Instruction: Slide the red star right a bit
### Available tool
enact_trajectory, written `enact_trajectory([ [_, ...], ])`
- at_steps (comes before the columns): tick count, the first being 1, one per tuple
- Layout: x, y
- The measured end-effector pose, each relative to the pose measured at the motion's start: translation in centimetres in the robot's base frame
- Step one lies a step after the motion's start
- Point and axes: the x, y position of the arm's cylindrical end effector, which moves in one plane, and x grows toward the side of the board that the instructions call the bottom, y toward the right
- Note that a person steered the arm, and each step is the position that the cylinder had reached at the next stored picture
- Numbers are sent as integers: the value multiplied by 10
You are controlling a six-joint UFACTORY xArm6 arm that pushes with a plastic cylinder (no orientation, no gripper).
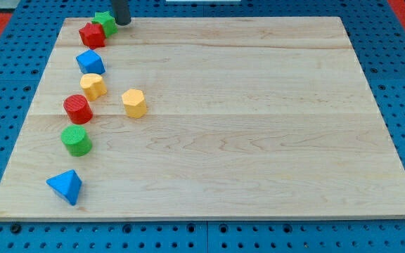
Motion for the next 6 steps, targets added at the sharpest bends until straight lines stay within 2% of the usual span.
enact_trajectory([
  [2,38,17],
  [3,42,4],
  [5,77,-50],
  [6,79,-95],
])
